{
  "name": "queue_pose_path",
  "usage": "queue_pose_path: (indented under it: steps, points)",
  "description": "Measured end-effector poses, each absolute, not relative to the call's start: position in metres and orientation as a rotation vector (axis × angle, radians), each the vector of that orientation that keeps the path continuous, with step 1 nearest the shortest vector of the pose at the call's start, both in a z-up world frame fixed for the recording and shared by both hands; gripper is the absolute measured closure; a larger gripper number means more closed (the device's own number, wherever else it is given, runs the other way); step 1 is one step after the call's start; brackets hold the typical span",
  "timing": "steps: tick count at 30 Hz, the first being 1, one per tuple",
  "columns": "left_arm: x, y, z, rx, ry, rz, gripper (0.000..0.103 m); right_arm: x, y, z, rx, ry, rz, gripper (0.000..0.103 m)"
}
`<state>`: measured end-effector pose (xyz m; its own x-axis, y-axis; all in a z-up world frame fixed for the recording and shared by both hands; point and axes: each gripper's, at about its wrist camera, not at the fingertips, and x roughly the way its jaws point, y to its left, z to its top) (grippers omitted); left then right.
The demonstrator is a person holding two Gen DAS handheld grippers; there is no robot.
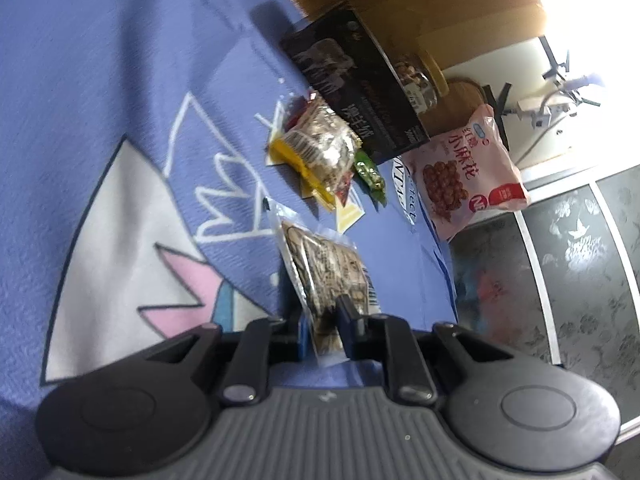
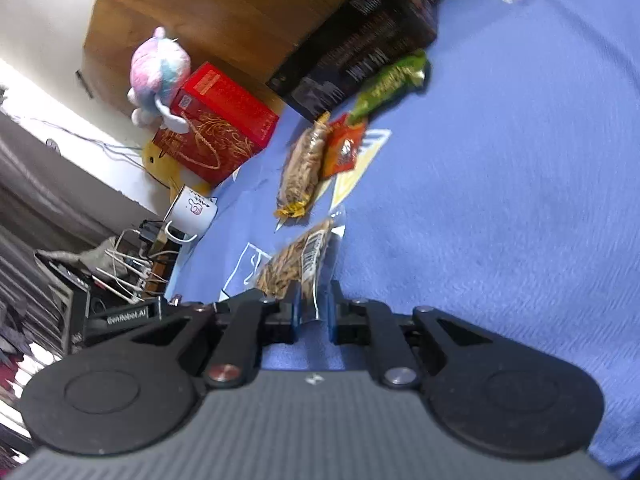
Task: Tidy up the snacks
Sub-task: 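Lift the sunflower-seed bag and carry it toward the tin box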
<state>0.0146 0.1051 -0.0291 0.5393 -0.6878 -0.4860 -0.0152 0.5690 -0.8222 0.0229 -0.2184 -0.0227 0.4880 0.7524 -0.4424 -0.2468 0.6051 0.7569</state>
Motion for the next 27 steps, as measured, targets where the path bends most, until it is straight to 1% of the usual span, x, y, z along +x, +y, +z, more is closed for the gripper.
queue_pose_path:
  steps: [3, 6, 10, 15, 18, 27]
  points:
    - [0.017, 0.099, -0.024, -0.837, 0.92, -0.468, 0.087, 0.021, -0.218, -0.019, 0.634, 0.816, 0.663, 0.087]
    - [0.02, 0.091, -0.025, -0.8, 0.933, -0.465, 0.087, 0.023, -0.218, -0.022, 0.61, 0.818, 0.648, 0.087]
    - [0.026, 0.083, -0.022, -0.769, 0.946, -0.484, 0.087, 0.025, -0.227, -0.026, 0.636, 0.821, 0.645, 0.087]
    - [0.042, 0.066, -0.017, -0.71, 0.968, -0.517, 0.087, 0.025, -0.236, -0.021, 0.609, 0.782, 0.619, 0.087]
    - [0.051, 0.053, -0.014, -0.676, 0.981, -0.549, 0.084, 0.025, -0.243, -0.019, 0.602, 0.758, 0.6, 0.087]
    - [0.073, 0.043, 0.023, -0.616, 0.908, -0.602, 0.084, 0.041, -0.257, 0.003, 0.614, 0.673, 0.62, 0.087]
